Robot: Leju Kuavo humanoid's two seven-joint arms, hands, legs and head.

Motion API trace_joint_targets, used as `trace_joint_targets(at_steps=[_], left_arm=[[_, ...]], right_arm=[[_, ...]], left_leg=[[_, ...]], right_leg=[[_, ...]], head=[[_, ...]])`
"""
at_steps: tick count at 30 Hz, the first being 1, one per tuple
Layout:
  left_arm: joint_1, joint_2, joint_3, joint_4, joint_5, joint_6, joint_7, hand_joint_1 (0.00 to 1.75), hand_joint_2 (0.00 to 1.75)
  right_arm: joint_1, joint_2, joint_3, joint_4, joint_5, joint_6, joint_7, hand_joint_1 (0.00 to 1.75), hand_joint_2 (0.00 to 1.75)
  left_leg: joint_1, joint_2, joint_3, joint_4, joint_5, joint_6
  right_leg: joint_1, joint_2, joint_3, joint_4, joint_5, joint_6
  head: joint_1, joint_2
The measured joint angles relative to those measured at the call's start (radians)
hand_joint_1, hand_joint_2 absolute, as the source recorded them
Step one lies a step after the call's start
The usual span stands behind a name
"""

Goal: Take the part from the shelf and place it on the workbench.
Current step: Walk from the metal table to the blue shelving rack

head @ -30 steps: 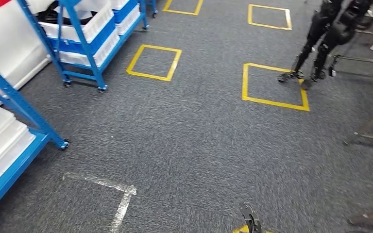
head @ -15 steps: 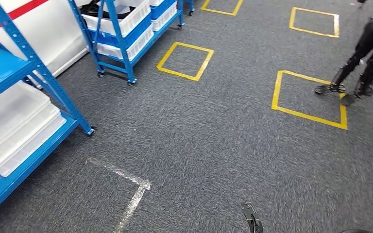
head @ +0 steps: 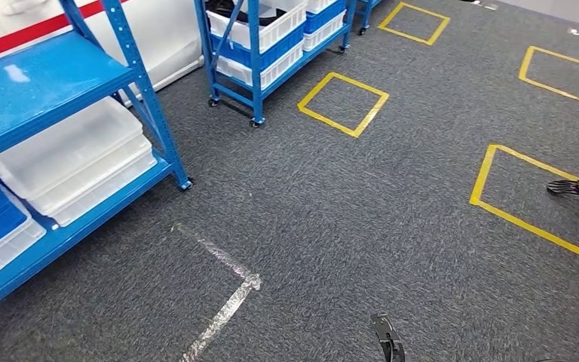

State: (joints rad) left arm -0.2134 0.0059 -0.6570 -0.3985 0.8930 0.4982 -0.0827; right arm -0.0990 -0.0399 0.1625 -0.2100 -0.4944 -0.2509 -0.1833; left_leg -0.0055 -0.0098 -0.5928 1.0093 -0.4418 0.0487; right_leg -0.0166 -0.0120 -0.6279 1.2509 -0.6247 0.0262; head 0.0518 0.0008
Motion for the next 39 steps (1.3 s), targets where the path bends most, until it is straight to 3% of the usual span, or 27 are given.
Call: trace_joint_targets(at_steps=[1,2,3,4,6,7,9,10,12,15,16,17,18,20,21,23,27,29,31,32,33,35,36,37,39], left_arm=[[0.001,0.0,-0.002,0.0,0.0,0.0,0.0,0.0,0.0],[0.002,-0.001,-0.003,-0.001,0.0,0.0,0.001,0.0,0.0],[0.004,-0.001,-0.003,-0.001,0.0,0.0,0.001,0.0,0.0],[0.005,-0.001,-0.003,-0.002,0.0,0.001,0.001,0.0,0.0],[0.006,-0.002,-0.003,-0.003,-0.003,0.004,0.001,0.0,0.0],[0.005,-0.002,-0.004,-0.004,-0.005,0.006,0.001,0.0,0.0],[0.004,-0.002,-0.004,-0.004,-0.009,0.009,0.002,0.0,0.0],[0.005,-0.002,-0.004,-0.004,-0.01,0.012,0.002,0.0,0.0],[0.004,-0.002,-0.004,-0.004,-0.011,0.015,0.001,0.0,0.0],[0.003,-0.004,-0.004,-0.004,-0.012,0.015,0.001,0.0,0.0],[0.005,-0.004,-0.004,-0.004,-0.012,0.013,0.001,0.0,0.0],[0.007,-0.005,-0.004,-0.004,-0.012,0.009,0.001,0.0,0.0],[0.009,-0.005,-0.004,-0.004,-0.012,0.004,0.001,0.0,0.0],[0.008,-0.005,-0.004,-0.004,-0.012,-0.002,0.001,0.0,0.0],[0.007,-0.005,-0.004,-0.004,-0.012,-0.003,0.001,0.0,0.0],[0.003,-0.005,-0.004,-0.004,-0.013,-0.003,0.002,0.0,0.0],[0.002,-0.008,-0.004,-0.004,-0.019,-0.003,0.002,0.0,0.0],[-0.002,-0.01,-0.004,-0.004,-0.021,-0.003,0.002,0.0,0.0],[-0.004,-0.011,-0.005,-0.004,-0.023,-0.005,0.002,0.0,0.0],[-0.003,-0.011,-0.005,-0.004,-0.024,-0.005,0.003,0.0,0.0],[-0.002,-0.013,-0.005,-0.004,-0.025,-0.006,0.003,0.0,0.0],[0.001,-0.015,-0.005,-0.004,-0.027,-0.006,0.003,0.0,0.0],[0.0,-0.016,-0.005,-0.004,-0.028,-0.007,0.003,0.0,0.0],[-0.001,-0.016,-0.005,-0.004,-0.029,-0.008,0.002,0.0,0.0],[-0.003,-0.016,-0.005,-0.004,-0.029,-0.01,0.002,0.0,0.0]], right_arm=[[0.001,0.0,0.0,0.0,0.006,-0.005,0.002,0.0,0.0],[0.002,0.0,0.001,0.001,0.019,-0.013,0.006,0.0,0.0],[0.002,0.0,0.004,0.001,0.043,-0.026,0.011,0.0,0.0],[0.001,0.0,0.01,0.002,0.075,-0.043,0.019,0.0,0.0],[-0.003,0.0,0.032,0.002,0.15,-0.079,0.04,0.0,0.0],[-0.005,0.0,0.043,0.002,0.175,-0.09,0.049,0.0,0.0],[-0.008,0.002,0.061,0.002,0.194,-0.098,0.061,0.0,0.0],[-0.008,0.004,0.067,0.002,0.195,-0.098,0.064,0.0,0.0],[-0.007,0.007,0.077,0.002,0.194,-0.098,0.068,0.0,0.0],[-0.004,0.008,0.087,0.002,0.194,-0.097,0.07,0.0,0.0],[-0.004,0.008,0.09,0.002,0.196,-0.096,0.072,0.0,0.0],[-0.003,0.008,0.093,0.002,0.2,-0.092,0.074,0.0,0.0],[-0.002,0.008,0.098,0.002,0.206,-0.088,0.077,0.0,0.0],[-0.002,0.008,0.108,0.002,0.22,-0.079,0.084,0.0,0.0],[-0.002,0.009,0.113,0.002,0.225,-0.076,0.088,0.0,0.0],[-0.003,0.01,0.122,0.002,0.237,-0.067,0.1,0.0,0.0],[-0.005,0.012,0.159,0.001,0.287,-0.041,0.125,0.0,0.0],[-0.005,0.012,0.177,0.001,0.296,-0.035,0.133,0.0,0.0],[-0.004,0.013,0.19,0.001,0.295,-0.03,0.139,0.0,0.0],[-0.003,0.013,0.195,0.001,0.294,-0.028,0.141,0.0,0.0],[-0.001,0.013,0.2,0.001,0.293,-0.027,0.142,0.0,0.0],[0.0,0.012,0.209,0.001,0.293,-0.027,0.143,0.0,0.0],[0.001,0.012,0.213,0.001,0.293,-0.026,0.144,0.0,0.0],[-0.001,0.012,0.216,0.001,0.292,-0.025,0.144,0.0,0.0],[-0.002,0.013,0.223,0.001,0.289,-0.023,0.144,0.0,0.0]], left_leg=[[0.0,-0.015,0.0,0.001,-0.001,0.001],[0.0,-0.028,0.001,0.002,-0.001,0.002],[0.0,-0.04,0.002,0.005,-0.003,0.001],[0.001,-0.051,0.002,0.008,-0.005,-0.001],[-0.001,-0.066,0.0,0.017,-0.012,-0.009],[-0.002,-0.069,-0.002,0.02,-0.014,-0.015],[-0.002,-0.074,-0.003,0.018,-0.015,-0.025],[-0.001,-0.073,-0.004,0.018,-0.016,-0.03],[-0.001,-0.049,-0.017,0.047,-0.037,-0.04],[0.003,-0.006,-0.104,0.222,-0.116,-0.052],[0.005,-0.002,-0.133,0.273,-0.129,-0.055],[0.006,0.0,-0.146,0.291,-0.122,-0.055],[0.007,0.001,-0.141,0.271,-0.097,-0.054],[0.005,0.007,-0.085,0.145,-0.024,-0.045],[0.002,0.012,-0.053,0.08,-0.002,-0.039],[-0.005,0.018,-0.02,0.017,0.005,-0.029],[0.001,0.008,0.001,-0.009,0.003,-0.013],[0.005,0.007,0.013,-0.018,0.001,-0.004],[0.006,0.005,0.018,-0.016,-0.007,0.001],[0.006,0.002,0.023,-0.014,-0.012,0.001],[0.007,-0.001,0.028,-0.012,-0.018,-0.001],[0.01,-0.007,0.041,-0.003,-0.033,-0.009],[0.009,-0.009,0.042,0.004,-0.042,-0.015],[0.008,-0.011,0.041,0.009,-0.049,-0.022],[0.004,-0.013,0.039,0.013,-0.057,-0.035]], right_leg=[[0.0,0.006,-0.028,0.045,-0.006,0.0],[-0.001,0.009,-0.041,0.056,0.007,0.0],[-0.001,0.01,-0.036,0.026,0.039,-0.001],[-0.002,0.012,-0.016,-0.036,0.082,-0.003],[-0.002,0.023,0.027,-0.157,0.138,-0.007],[-0.001,0.029,0.038,-0.191,0.147,-0.01],[0.002,0.031,0.043,-0.205,0.146,-0.02],[0.001,0.029,0.046,-0.208,0.148,-0.026],[-0.002,0.022,0.056,-0.216,0.153,-0.038],[0.0,0.013,0.06,-0.22,0.152,-0.049],[0.001,0.01,0.061,-0.22,0.15,-0.051],[0.001,0.007,0.063,-0.22,0.147,-0.051],[0.002,0.005,0.067,-0.219,0.144,-0.051],[0.003,0.001,0.078,-0.22,0.136,-0.048],[0.005,-0.002,0.082,-0.219,0.132,-0.045],[0.006,-0.006,0.086,-0.22,0.125,-0.036],[0.007,-0.007,0.084,-0.202,0.105,-0.015],[0.005,0.002,0.033,-0.102,0.062,-0.008],[0.003,0.006,-0.045,0.025,0.024,-0.002],[0.001,0.007,-0.069,0.053,0.029,0.001],[-0.002,0.007,-0.073,0.042,0.053,0.003],[-0.009,0.008,-0.034,-0.075,0.135,0.008],[-0.011,0.01,-0.01,-0.136,0.162,0.009],[-0.011,0.012,0.007,-0.176,0.174,0.005],[-0.007,0.017,0.016,-0.194,0.167,-0.008]], head=[[0.0,0.0],[0.0,0.0],[0.001,0.0],[0.001,0.0],[0.001,0.0],[0.0,0.0],[0.0,0.0],[0.0,0.0],[-0.002,0.0],[-0.007,0.0],[-0.007,0.0],[-0.007,0.0],[-0.007,0.0],[-0.007,0.0],[-0.007,0.0],[-0.007,0.0],[-0.005,0.0],[-0.004,0.0],[-0.003,0.0],[-0.003,0.0],[-0.003,0.0],[-0.003,0.0],[-0.003,0.0],[-0.003,0.0],[-0.004,0.0]])
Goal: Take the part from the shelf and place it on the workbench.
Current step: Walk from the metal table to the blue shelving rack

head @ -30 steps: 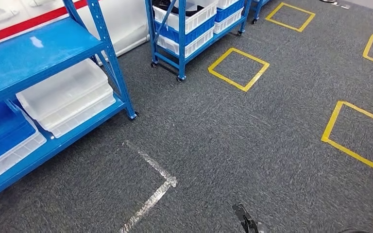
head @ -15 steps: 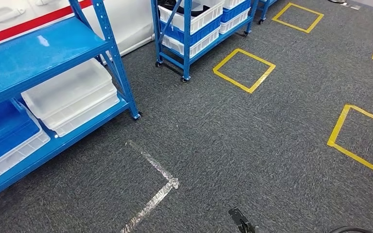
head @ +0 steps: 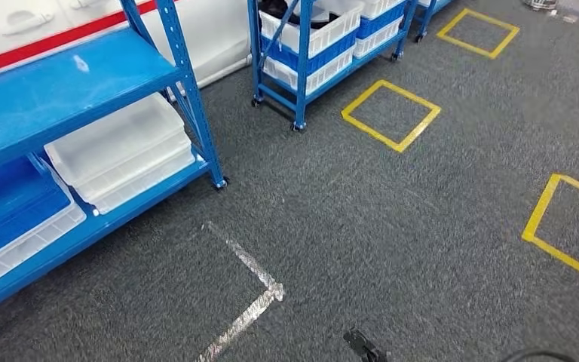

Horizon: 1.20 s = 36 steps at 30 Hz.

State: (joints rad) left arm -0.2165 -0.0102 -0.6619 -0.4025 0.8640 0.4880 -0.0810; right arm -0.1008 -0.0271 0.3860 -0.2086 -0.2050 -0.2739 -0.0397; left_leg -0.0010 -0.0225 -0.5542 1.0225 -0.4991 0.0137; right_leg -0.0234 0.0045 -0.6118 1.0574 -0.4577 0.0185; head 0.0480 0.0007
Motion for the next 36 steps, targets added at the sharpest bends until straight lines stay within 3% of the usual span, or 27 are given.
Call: trace_joint_targets(at_steps=[2,4,7,8,9,11,13,14,16,18,20,22,23,24,25,27,29,31,32,33,35,36], left_arm=[[0.0,0.0,0.0,0.0,0.0,-0.003,0.0,0.0,0.0],[0.0,0.0,0.0,0.0,0.0,-0.005,-0.001,0.0,0.0],[0.001,-0.001,0.0,0.0,0.0,-0.007,-0.001,0.0,0.0],[0.003,-0.001,0.0,0.0,0.0,-0.008,-0.001,0.0,0.0],[0.006,-0.001,0.0,0.0,0.0,-0.01,-0.002,0.0,0.0],[0.009,0.0,0.0,0.0,0.001,-0.014,-0.006,0.0,0.0],[0.008,0.003,0.0,0.001,0.002,-0.017,-0.009,0.0,0.0],[0.008,0.005,0.0,0.001,0.003,-0.019,-0.01,0.0,0.0],[0.008,0.006,0.0,0.001,0.005,-0.022,-0.01,0.0,0.0],[0.01,0.006,0.0,0.002,0.007,-0.026,-0.011,0.0,0.0],[0.008,0.007,0.0,0.002,0.007,-0.028,-0.014,0.0,0.0],[0.006,0.008,0.0,0.003,0.008,-0.032,-0.013,0.0,0.87],[0.007,0.008,0.0,0.003,0.009,-0.035,-0.01,0.0,1.31],[0.009,0.007,0.0,0.003,0.008,-0.037,-0.006,0.0,1.75],[0.011,0.007,0.0,0.003,0.007,-0.038,-0.001,0.0,1.75],[0.014,0.007,0.0,0.003,0.002,-0.038,0.002,0.0,1.75],[0.015,0.006,0.0,0.003,-0.001,-0.038,0.002,0.0,1.75],[0.015,0.006,0.0,0.003,-0.001,-0.038,0.001,0.0,1.75],[0.018,0.006,0.0,0.003,-0.002,-0.039,0.001,0.0,1.75],[0.021,0.007,0.0,0.003,-0.002,-0.04,0.002,0.0,1.75],[0.026,0.007,0.0,0.003,-0.002,-0.043,0.004,0.0,1.75],[0.026,0.006,0.0,0.003,-0.001,-0.044,0.008,0.0,1.75]], right_arm=[[0.001,0.0,0.006,0.0,-0.004,0.003,0.0,0.0,0.0],[0.002,0.0,0.009,0.0,-0.006,0.008,0.0,0.0,0.0],[0.002,-0.001,0.011,0.0,-0.008,0.01,-0.001,0.0,0.0],[0.002,-0.002,0.011,0.0,-0.01,0.01,-0.001,0.0,0.0],[0.003,-0.002,0.012,0.0,-0.015,0.009,-0.002,0.0,0.0],[0.005,-0.002,0.012,0.0,-0.029,0.008,-0.004,0.0,0.0],[0.004,0.001,0.012,0.0,-0.049,0.01,-0.009,0.0,0.0],[0.003,0.002,0.011,0.0,-0.064,0.012,-0.013,0.0,0.0],[0.001,0.003,0.008,0.0,-0.098,0.019,-0.021,0.0,0.0],[0.0,0.002,0.003,0.0,-0.122,0.032,-0.026,0.0,0.0],[-0.002,0.001,0.0,0.0,-0.122,0.044,-0.025,0.0,0.0],[-0.002,-0.002,-0.001,0.0,-0.113,0.047,-0.021,0.0,0.0],[-0.001,-0.003,-0.001,0.0,-0.109,0.047,-0.019,0.0,0.0],[0.001,-0.005,-0.001,0.0,-0.103,0.047,-0.015,0.0,0.0],[0.002,-0.006,-0.001,0.0,-0.093,0.046,-0.013,0.0,0.0],[0.004,-0.01,0.001,0.0,-0.066,0.046,-0.007,0.0,0.0],[0.004,-0.011,0.003,0.0,-0.05,0.046,-0.005,0.0,0.0],[0.004,-0.012,0.003,0.0,-0.047,0.046,-0.004,0.0,0.0],[0.002,-0.012,0.015,0.001,-0.013,0.04,0.01,0.0,0.0],[0.0,-0.013,0.03,0.001,0.021,0.031,0.026,0.0,0.0],[-0.003,-0.015,0.062,0.001,0.091,0.009,0.063,0.0,0.0],[-0.002,-0.016,0.068,0.001,0.095,0.002,0.071,0.0,0.0]], left_leg=[[0.002,0.001,0.005,0.002,-0.007,-0.009],[0.003,0.007,-0.018,0.057,-0.035,-0.018],[0.005,0.015,-0.129,0.245,-0.096,-0.024],[0.004,0.016,-0.16,0.285,-0.096,-0.023],[0.004,0.016,-0.173,0.287,-0.075,-0.019],[-0.002,0.017,-0.145,0.184,0.013,-0.001],[-0.013,0.02,-0.096,0.063,0.066,0.023],[-0.019,0.022,-0.08,0.031,0.07,0.03],[-0.025,0.02,-0.063,0.005,0.061,0.034],[-0.018,0.015,-0.045,-0.014,0.062,0.035],[-0.01,0.011,-0.025,-0.032,0.062,0.039],[-0.009,0.001,-0.015,-0.035,0.055,0.043],[-0.008,-0.007,-0.01,-0.034,0.051,0.043],[-0.007,-0.017,-0.005,-0.032,0.045,0.042],[-0.005,-0.028,0.001,-0.029,0.039,0.039],[0.0,-0.048,0.01,-0.021,0.027,0.032],[0.002,-0.056,0.013,-0.016,0.021,0.028],[0.002,-0.057,0.012,-0.015,0.02,0.027],[0.002,-0.068,0.008,-0.014,0.017,0.02],[0.001,-0.062,0.001,-0.003,0.007,0.01],[0.002,-0.035,-0.04,0.069,-0.036,-0.012],[0.003,-0.008,-0.072,0.133,-0.066,-0.018]], right_leg=[[0.0,-0.001,0.006,-0.002,-0.004,-0.015],[-0.003,-0.004,0.018,-0.008,-0.009,-0.028],[0.002,-0.006,0.031,-0.01,-0.021,-0.04],[0.005,-0.005,0.037,-0.01,-0.026,-0.042],[0.008,-0.004,0.045,-0.01,-0.033,-0.042],[0.013,-0.004,0.065,-0.011,-0.046,-0.042],[0.015,-0.004,0.076,-0.014,-0.06,-0.037],[0.013,-0.006,0.078,-0.016,-0.064,-0.032],[0.01,-0.008,0.087,-0.024,-0.068,-0.021],[0.008,-0.01,0.095,-0.019,-0.08,-0.012],[0.008,-0.008,0.062,0.055,-0.118,-0.005],[0.007,-0.007,-0.016,0.186,-0.159,0.002],[0.005,-0.007,-0.05,0.232,-0.161,0.006],[0.003,-0.007,-0.07,0.243,-0.143,0.008],[0.002,-0.005,-0.07,0.214,-0.107,0.01],[-0.002,0.01,-0.036,0.095,-0.019,0.013],[-0.005,0.023,-0.013,0.026,0.023,0.015],[-0.005,0.028,-0.011,0.018,0.026,0.015],[-0.005,0.03,-0.005,0.009,0.023,0.008],[-0.006,0.028,0.002,-0.003,0.019,-0.002],[-0.006,0.009,0.017,-0.02,0.008,-0.027],[-0.005,-0.005,0.021,-0.022,0.005,-0.033]], head=[[0.0,0.0],[-0.003,0.0],[-0.005,0.0],[-0.005,0.0],[-0.005,0.0],[-0.005,0.0],[-0.005,0.0],[-0.005,0.0],[-0.005,0.0],[-0.004,0.0],[-0.003,0.0],[-0.002,0.0],[-0.002,0.0],[-0.001,0.0],[-0.001,0.0],[-0.001,0.0],[-0.001,0.0],[-0.001,0.0],[-0.001,0.0],[-0.003,0.0],[-0.006,0.0],[-0.007,0.0]])
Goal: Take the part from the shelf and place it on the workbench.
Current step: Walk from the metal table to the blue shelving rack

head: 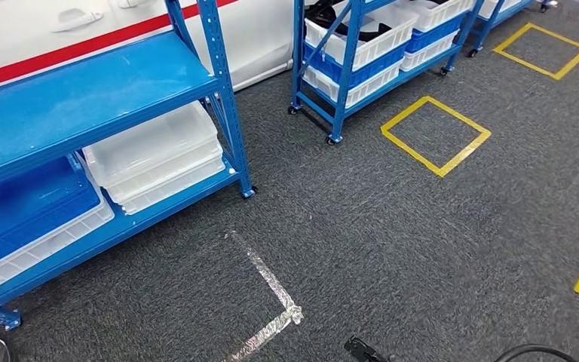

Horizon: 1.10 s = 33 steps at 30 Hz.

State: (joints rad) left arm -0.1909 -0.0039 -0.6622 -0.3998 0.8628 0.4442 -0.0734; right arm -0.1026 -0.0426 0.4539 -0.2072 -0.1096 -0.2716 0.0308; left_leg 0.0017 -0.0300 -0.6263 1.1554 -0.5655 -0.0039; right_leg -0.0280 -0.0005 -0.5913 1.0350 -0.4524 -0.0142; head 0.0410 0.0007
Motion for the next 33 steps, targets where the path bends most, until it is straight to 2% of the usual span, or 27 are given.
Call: trace_joint_targets(at_steps=[1,2,3,4,5,7,8,9,12,13,15,16,18,19,20,22,24,25,26,28,29,32,33], left_arm=[[0.0,-0.001,0.0,0.0,0.001,-0.002,0.004,0.0,1.75],[0.001,-0.002,0.0,0.0,0.001,-0.003,0.01,0.0,1.75],[0.002,-0.002,0.0,0.0,0.001,-0.005,0.016,0.0,1.75],[0.003,-0.002,0.0,0.0,0.002,-0.007,0.022,0.0,1.75],[0.004,-0.001,0.0,0.0,0.002,-0.009,0.025,0.0,1.75],[0.001,-0.001,0.0,0.0,0.001,-0.011,0.028,0.0,1.75],[-0.001,0.0,0.0,0.0,0.001,-0.011,0.028,0.0,1.75],[-0.002,0.0,0.0,0.0,0.001,-0.011,0.028,0.0,1.75],[-0.002,0.001,0.0,0.0,0.001,-0.012,0.029,0.0,1.75],[-0.001,0.001,0.0,0.0,0.001,-0.012,0.028,0.0,1.75],[-0.001,0.001,0.0,0.0,0.001,-0.012,0.029,0.0,1.75],[-0.002,0.001,0.0,0.0,0.001,-0.012,0.029,0.0,1.75],[-0.003,0.0,0.0,0.0,0.002,-0.013,0.029,0.0,1.75],[-0.002,0.0,0.0,0.0,0.002,-0.014,0.029,0.0,1.75],[0.0,0.0,0.0,0.0,0.002,-0.014,0.029,0.0,1.75],[0.003,0.0,0.0,0.0,0.003,-0.014,0.03,0.0,1.75],[0.003,0.0,0.0,0.0,0.001,-0.013,0.029,0.0,1.75],[0.003,0.001,0.0,0.0,0.001,-0.012,0.03,0.0,1.75],[0.002,0.001,0.0,0.0,0.001,-0.012,0.032,0.0,1.75],[0.002,0.002,0.0,0.0,-0.001,-0.011,0.044,0.0,1.75],[0.002,0.003,0.0,0.0,-0.003,-0.007,0.048,0.0,1.31],[0.001,0.003,0.0,0.0,-0.02,0.03,0.033,0.0,0.0],[0.001,0.003,-0.001,0.0,-0.029,0.035,0.027,0.0,0.0]], right_arm=[[0.0,-0.001,0.005,0.0,0.005,-0.006,0.007,0.0,0.0],[0.001,-0.003,0.011,0.0,0.01,-0.013,0.014,0.0,0.0],[0.001,-0.004,0.018,0.0,0.015,-0.021,0.021,0.0,0.0],[0.001,-0.006,0.023,0.0,0.019,-0.027,0.028,0.0,0.0],[0.0,-0.007,0.029,0.0,0.021,-0.032,0.032,0.0,0.0],[0.0,-0.007,0.039,0.0,0.023,-0.037,0.037,0.0,0.0],[-0.001,-0.008,0.044,0.0,0.023,-0.039,0.038,0.0,0.0],[-0.002,-0.008,0.048,0.0,0.023,-0.041,0.038,0.0,0.0],[-0.005,-0.009,0.057,0.0,0.023,-0.042,0.04,0.0,0.0],[-0.005,-0.009,0.061,0.0,0.023,-0.042,0.04,0.0,0.0],[-0.004,-0.011,0.067,-0.001,0.023,-0.043,0.041,0.0,0.0],[-0.003,-0.013,0.07,-0.001,0.022,-0.044,0.041,0.0,0.0],[0.0,-0.017,0.073,0.0,0.015,-0.055,0.042,0.0,0.0],[0.001,-0.018,0.074,0.0,0.004,-0.064,0.042,0.0,0.0],[0.002,-0.019,0.075,0.0,-0.011,-0.071,0.04,0.0,0.0],[0.002,-0.023,0.073,0.0,-0.049,-0.075,0.03,0.0,0.87],[0.001,-0.025,0.068,0.0,-0.085,-0.063,0.011,0.0,1.75],[0.001,-0.026,0.065,0.0,-0.099,-0.055,0.004,0.0,1.75],[0.0,-0.025,0.061,0.0,-0.113,-0.044,-0.001,0.0,1.75],[0.001,-0.024,0.054,0.0,-0.13,-0.026,0.002,0.0,1.75],[0.001,-0.023,0.052,0.0,-0.135,-0.025,0.007,0.0,1.75],[0.001,-0.021,0.041,0.0,-0.159,-0.064,0.023,0.0,0.44],[0.001,-0.021,0.035,0.0,-0.174,-0.076,0.03,0.0,0.0]], left_leg=[[0.002,0.012,-0.038,0.067,-0.026,-0.004],[0.004,0.018,-0.068,0.118,-0.038,-0.006],[0.004,0.022,-0.083,0.138,-0.033,-0.007],[0.005,0.025,-0.077,0.116,-0.008,-0.006],[0.004,0.035,-0.052,0.06,0.031,-0.002],[-0.003,0.081,0.009,-0.073,0.091,0.011],[-0.008,0.098,0.027,-0.113,0.104,0.018],[-0.013,0.106,0.034,-0.129,0.105,0.023],[-0.015,0.078,0.036,-0.135,0.107,0.033],[-0.012,0.069,0.04,-0.142,0.111,0.037],[-0.004,0.048,0.049,-0.156,0.118,0.047],[-0.003,0.037,0.051,-0.158,0.119,0.051],[-0.003,0.016,0.051,-0.157,0.118,0.056],[-0.003,0.005,0.052,-0.155,0.116,0.057],[-0.003,-0.004,0.053,-0.153,0.114,0.056],[-0.001,-0.02,0.056,-0.142,0.105,0.05],[-0.003,-0.029,0.053,-0.129,0.094,0.039],[-0.005,-0.03,0.05,-0.124,0.091,0.034],[-0.007,-0.031,0.048,-0.121,0.09,0.034],[-0.007,-0.03,0.049,-0.122,0.09,0.044],[-0.008,-0.03,0.05,-0.124,0.09,0.049],[-0.007,-0.029,0.055,-0.132,0.091,0.049],[-0.007,-0.028,0.056,-0.134,0.091,0.048]], right_leg=[[0.002,-0.012,0.002,0.0,-0.003,-0.003],[0.003,-0.024,0.004,0.0,-0.006,-0.004],[0.005,-0.036,0.007,0.0,-0.009,-0.004],[0.005,-0.046,0.012,0.0,-0.013,-0.003],[0.006,-0.057,0.018,0.0,-0.017,-0.002],[0.01,-0.078,0.031,0.0,-0.026,0.003],[0.012,-0.087,0.036,0.0,-0.029,0.008],[0.014,-0.097,0.039,-0.001,-0.032,0.012],[0.015,-0.121,0.047,-0.006,-0.036,0.024],[0.014,-0.112,0.048,-0.003,-0.041,0.028],[0.011,-0.065,0.025,0.053,-0.078,0.034],[0.008,-0.034,-0.002,0.111,-0.107,0.035],[0.009,-0.007,-0.068,0.235,-0.152,0.038],[0.008,-0.003,-0.087,0.262,-0.149,0.04],[0.008,-0.002,-0.089,0.252,-0.127,0.041],[0.004,0.001,-0.048,0.137,-0.051,0.041],[0.004,0.01,-0.007,0.036,-0.013,0.039],[0.005,0.014,0.001,0.017,-0.013,0.036],[0.006,0.016,0.002,0.015,-0.015,0.034],[0.007,0.016,0.002,0.014,-0.013,0.03],[0.008,0.017,0.002,0.014,-0.014,0.029],[0.01,0.017,0.003,0.014,-0.015,0.023],[0.01,0.018,0.003,0.014,-0.015,0.02]], head=[[0.0,0.0],[0.0,0.0],[0.0,0.0],[0.0,0.0],[0.0,0.0],[0.0,0.0],[0.0,0.0],[0.0,0.0],[0.001,0.0],[0.001,0.0],[0.003,0.0],[0.004,0.0],[0.006,0.0],[0.006,0.0],[0.006,0.0],[0.007,0.0],[0.007,0.0],[0.006,0.0],[0.006,0.0],[0.006,0.0],[0.006,0.0],[0.006,0.0],[0.006,0.0]])
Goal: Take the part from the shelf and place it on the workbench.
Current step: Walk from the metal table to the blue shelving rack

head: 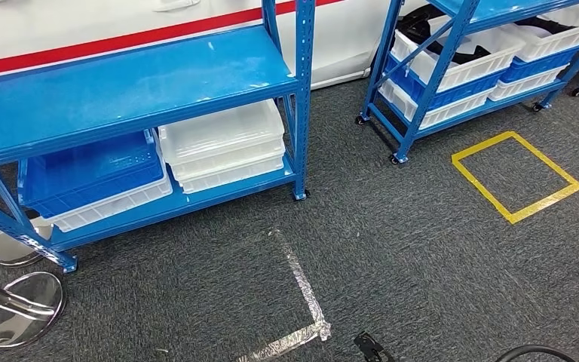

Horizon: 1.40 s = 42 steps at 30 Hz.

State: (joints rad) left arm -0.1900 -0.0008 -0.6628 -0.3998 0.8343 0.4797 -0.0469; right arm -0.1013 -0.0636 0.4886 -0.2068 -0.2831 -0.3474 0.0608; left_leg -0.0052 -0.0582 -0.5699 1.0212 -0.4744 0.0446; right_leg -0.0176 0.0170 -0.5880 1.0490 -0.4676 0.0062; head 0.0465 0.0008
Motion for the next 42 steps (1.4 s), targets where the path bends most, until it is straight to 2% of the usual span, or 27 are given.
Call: trace_joint_targets(at_steps=[3,6,8,10,33,38,42], left_arm=[[0.001,0.001,-0.001,0.002,-0.02,-0.038,0.004,0.0,0.0],[0.003,0.003,-0.014,0.012,-0.04,-0.1,0.014,0.0,0.0],[0.003,0.002,-0.023,0.017,-0.047,-0.086,0.006,0.0,0.0],[0.004,0.002,-0.026,0.021,-0.042,-0.055,-0.008,0.0,0.0],[0.033,0.006,-0.026,0.059,-0.023,-0.096,-0.043,0.0,0.0],[0.037,0.006,-0.026,0.067,-0.026,-0.151,-0.03,0.0,0.0],[0.046,0.006,-0.026,0.076,-0.025,-0.183,-0.03,0.0,1.75]], right_arm=[[0.001,0.001,-0.018,0.0,-0.025,-0.006,0.015,0.0,0.0],[0.0,0.002,-0.026,0.0,-0.025,-0.003,0.017,0.0,0.0],[0.0,0.002,-0.03,0.0,-0.028,-0.004,0.016,0.0,0.0],[0.0,0.002,-0.039,0.0,-0.042,-0.007,0.014,0.0,0.0],[0.001,0.006,-0.091,0.0,-0.055,-0.018,-0.004,0.0,0.0],[0.001,0.007,-0.093,0.0,-0.055,-0.002,-0.016,0.0,0.0],[0.0,0.008,-0.093,0.0,-0.054,0.007,-0.027,0.0,1.75]], left_leg=[[0.0,0.0,0.002,-0.004,0.002,-0.003],[0.001,0.0,0.003,-0.007,0.003,-0.015],[0.002,0.0,0.003,-0.008,0.003,-0.024],[0.002,0.0,0.003,-0.008,0.002,-0.028],[0.0,0.0,0.003,-0.007,0.002,-0.028],[0.0,0.0,0.003,-0.007,0.002,-0.028],[0.0,0.0,0.003,-0.007,0.002,-0.028]], right_leg=[[0.001,0.0,0.001,0.0,-0.001,-0.003],[0.001,-0.001,0.001,0.001,-0.001,-0.003],[0.001,-0.001,0.0,0.001,-0.002,-0.004],[0.001,-0.001,0.001,0.001,-0.002,-0.004],[-0.001,-0.001,0.003,-0.002,-0.002,-0.004],[-0.001,-0.001,0.003,-0.002,-0.002,-0.004],[-0.001,-0.001,0.003,-0.002,-0.002,-0.004]], head=[[0.0,0.0],[0.0,0.0],[0.0,0.0],[0.0,0.0],[0.0,0.0],[0.0,0.0],[0.0,0.0]])
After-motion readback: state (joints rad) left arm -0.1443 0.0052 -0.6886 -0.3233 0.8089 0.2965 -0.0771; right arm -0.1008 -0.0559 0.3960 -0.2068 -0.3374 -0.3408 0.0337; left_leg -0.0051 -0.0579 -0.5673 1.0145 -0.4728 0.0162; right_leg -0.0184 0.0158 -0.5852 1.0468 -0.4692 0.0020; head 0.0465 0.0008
